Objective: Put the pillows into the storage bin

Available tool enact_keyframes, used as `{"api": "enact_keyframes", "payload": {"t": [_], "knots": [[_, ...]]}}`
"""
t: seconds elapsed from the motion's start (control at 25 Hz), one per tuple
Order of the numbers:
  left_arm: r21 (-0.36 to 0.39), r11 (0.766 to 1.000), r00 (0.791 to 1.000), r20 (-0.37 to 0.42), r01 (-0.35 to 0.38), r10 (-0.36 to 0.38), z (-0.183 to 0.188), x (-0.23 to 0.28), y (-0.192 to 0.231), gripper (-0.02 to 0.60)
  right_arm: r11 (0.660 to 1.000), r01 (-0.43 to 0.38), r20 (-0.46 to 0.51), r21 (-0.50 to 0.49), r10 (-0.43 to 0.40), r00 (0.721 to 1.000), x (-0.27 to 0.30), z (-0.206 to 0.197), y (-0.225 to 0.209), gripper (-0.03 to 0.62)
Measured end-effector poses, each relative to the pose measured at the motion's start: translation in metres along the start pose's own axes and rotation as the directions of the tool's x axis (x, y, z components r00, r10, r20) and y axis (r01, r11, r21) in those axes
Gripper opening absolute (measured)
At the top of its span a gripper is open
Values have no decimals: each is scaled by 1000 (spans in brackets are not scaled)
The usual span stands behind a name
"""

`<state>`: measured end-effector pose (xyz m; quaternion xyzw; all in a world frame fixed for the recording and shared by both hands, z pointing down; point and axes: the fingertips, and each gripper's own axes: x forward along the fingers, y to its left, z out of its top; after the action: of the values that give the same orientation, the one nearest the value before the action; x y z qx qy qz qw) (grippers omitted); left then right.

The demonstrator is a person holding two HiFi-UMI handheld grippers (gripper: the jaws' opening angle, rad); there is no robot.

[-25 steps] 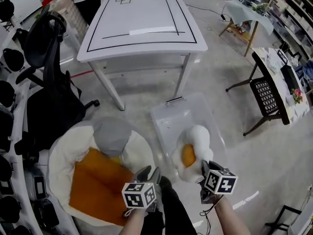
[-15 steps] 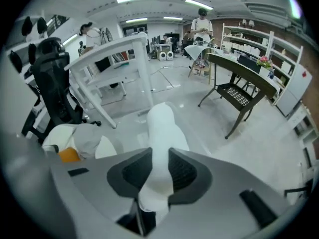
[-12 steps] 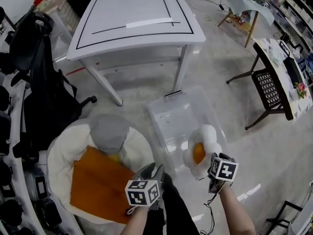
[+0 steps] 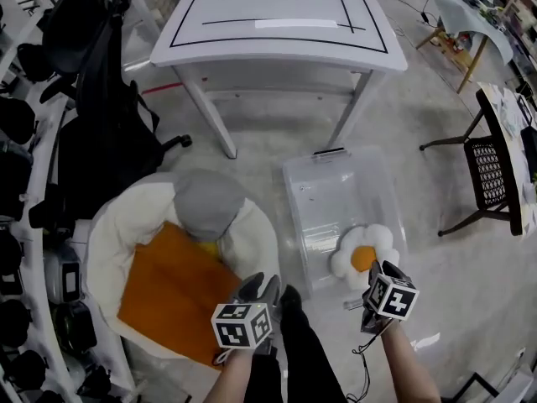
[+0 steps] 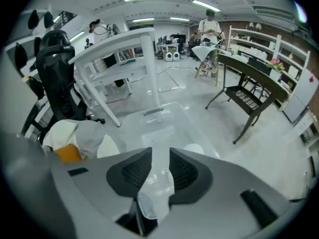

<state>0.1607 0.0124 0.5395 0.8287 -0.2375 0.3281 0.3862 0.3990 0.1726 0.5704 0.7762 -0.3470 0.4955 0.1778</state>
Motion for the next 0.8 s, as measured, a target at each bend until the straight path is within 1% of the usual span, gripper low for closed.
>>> {"api": "enact_keyframes", "payload": {"t": [0.08, 0.2, 0.28, 0.36, 0.48, 0.64, 0.72, 0.8], "knots": [[-34, 998, 998, 31, -61, 62, -2, -9, 17, 138, 996, -78, -34, -33, 76, 996, 10, -4, 30, 107], [-77, 986, 986, 67, -146, 152, -7, -27, 43, 138, 980, -188, -101, -70, 180, 978, 24, -13, 80, 109], [-114, 977, 978, 84, -182, 192, -12, -38, 61, 138, 961, -247, -129, -124, 232, 964, 30, -17, 115, 109], [-159, 964, 967, 99, -215, 233, -18, -51, 81, 138, 934, -305, -154, -188, 279, 948, 34, -24, 151, 109], [-245, 930, 943, 124, -273, 309, -34, -77, 110, 138, 871, -394, -210, -293, 344, 915, 33, -44, 204, 109], [-372, 862, 896, 143, -344, 420, -66, -113, 147, 140, 758, -505, -315, -412, 402, 860, 29, -83, 266, 117], [-425, 828, 876, 145, -365, 460, -84, -130, 163, 140, 703, -545, -362, -457, 412, 836, 27, -105, 292, 121], [-470, 797, 860, 140, -379, 491, -103, -145, 176, 138, 659, -574, -403, -486, 414, 816, 27, -128, 312, 124]]}}
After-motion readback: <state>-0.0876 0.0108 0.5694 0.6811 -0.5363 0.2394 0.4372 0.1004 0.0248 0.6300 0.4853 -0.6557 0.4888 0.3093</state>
